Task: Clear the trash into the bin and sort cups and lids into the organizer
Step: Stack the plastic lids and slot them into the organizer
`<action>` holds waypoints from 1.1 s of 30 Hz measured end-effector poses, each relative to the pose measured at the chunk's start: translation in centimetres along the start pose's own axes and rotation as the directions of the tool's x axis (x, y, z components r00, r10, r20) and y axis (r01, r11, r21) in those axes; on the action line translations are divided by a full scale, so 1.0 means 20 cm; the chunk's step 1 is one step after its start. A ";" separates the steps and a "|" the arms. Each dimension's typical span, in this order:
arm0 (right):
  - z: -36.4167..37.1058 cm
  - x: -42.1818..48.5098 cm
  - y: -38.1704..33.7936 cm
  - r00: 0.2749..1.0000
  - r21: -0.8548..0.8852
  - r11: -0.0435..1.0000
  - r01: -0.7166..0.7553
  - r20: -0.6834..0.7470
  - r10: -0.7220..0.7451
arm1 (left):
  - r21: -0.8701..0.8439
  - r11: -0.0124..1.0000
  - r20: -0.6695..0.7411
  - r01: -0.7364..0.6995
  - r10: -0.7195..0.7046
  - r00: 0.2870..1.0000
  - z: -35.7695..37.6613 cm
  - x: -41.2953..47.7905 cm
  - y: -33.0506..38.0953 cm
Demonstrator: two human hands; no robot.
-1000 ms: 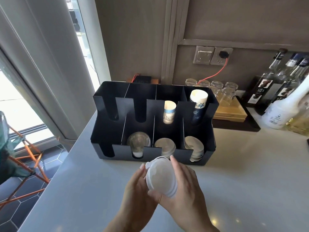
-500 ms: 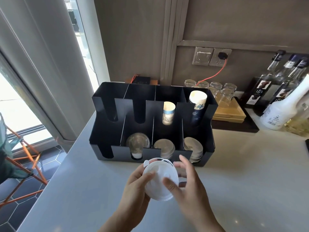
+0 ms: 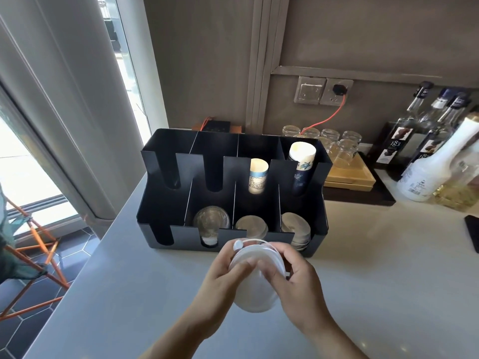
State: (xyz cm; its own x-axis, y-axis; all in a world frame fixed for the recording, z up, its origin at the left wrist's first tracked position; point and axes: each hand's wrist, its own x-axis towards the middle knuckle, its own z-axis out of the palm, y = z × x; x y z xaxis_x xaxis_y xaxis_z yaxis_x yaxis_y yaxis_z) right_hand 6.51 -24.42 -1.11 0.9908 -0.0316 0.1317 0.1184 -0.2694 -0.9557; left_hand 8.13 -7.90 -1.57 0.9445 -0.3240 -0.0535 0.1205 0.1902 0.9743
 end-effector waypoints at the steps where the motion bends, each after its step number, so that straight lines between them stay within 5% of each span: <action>1: 0.01 0.00 0.00 0.998 -0.038 0.999 0.032 -0.048 -0.034 | -0.010 1.000 -0.040 -0.015 0.015 0.999 0.02 0.00 -0.01; 5: 0.04 0.00 -0.02 0.988 -0.133 0.986 0.097 -0.110 -0.112 | 0.039 0.997 -0.286 -0.065 0.073 0.955 0.05 0.01 -0.02; 9: 0.04 -0.01 -0.06 0.996 0.138 0.990 -0.035 0.091 0.023 | 0.107 0.982 -0.392 -0.154 0.184 0.901 0.06 0.03 -0.01; 13: -0.01 -0.02 -0.12 0.913 0.471 0.845 -0.254 0.406 0.049 | 0.137 0.966 -0.356 -0.220 0.255 0.899 0.05 0.05 0.03; 18: -0.03 0.01 -0.14 0.854 0.527 0.794 -0.304 0.520 -0.017 | 0.183 0.949 -0.271 -0.256 0.299 0.915 0.05 0.06 0.05; 21: -0.03 0.04 -0.16 0.807 0.517 0.795 -0.318 0.588 -0.060 | 0.349 0.888 -0.246 -0.300 0.396 0.885 0.07 0.07 0.05; 24: -0.02 0.07 -0.17 0.768 0.479 0.811 -0.337 0.638 -0.057 | 0.544 0.778 -0.227 -0.315 0.498 0.837 0.06 0.08 0.03; 26: -0.04 0.09 -0.15 0.781 0.456 0.826 -0.333 0.624 -0.030 | 0.458 0.833 -0.211 -0.310 0.440 0.873 0.04 0.08 0.04; 28: -0.09 0.14 -0.15 0.843 0.362 0.902 -0.235 0.538 0.004 | 0.362 0.887 -0.233 -0.286 0.383 0.894 0.00 0.07 0.01; 30: -0.17 0.22 -0.19 0.917 0.107 0.992 -0.066 0.399 0.018 | 0.464 0.853 -0.261 -0.239 0.390 0.883 -0.09 0.05 -0.04; 31: -0.20 0.27 -0.23 0.935 -0.030 0.999 0.016 0.354 -0.005 | 0.589 0.780 -0.243 -0.211 0.420 0.874 -0.15 0.04 -0.07; 33: -0.25 0.39 -0.29 0.939 -0.292 0.940 0.174 0.338 -0.069 | 0.877 0.458 -0.097 -0.147 0.468 0.879 -0.30 0.02 -0.17</action>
State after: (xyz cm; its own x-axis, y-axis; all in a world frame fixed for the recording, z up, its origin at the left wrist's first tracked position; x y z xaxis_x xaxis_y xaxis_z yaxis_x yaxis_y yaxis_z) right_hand 13.26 -27.94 6.89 0.9441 0.3138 0.1005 0.2646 -0.5402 -0.7988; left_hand 9.83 -3.14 -6.19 0.9158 -0.1061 0.3874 -0.3517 -0.6776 0.6459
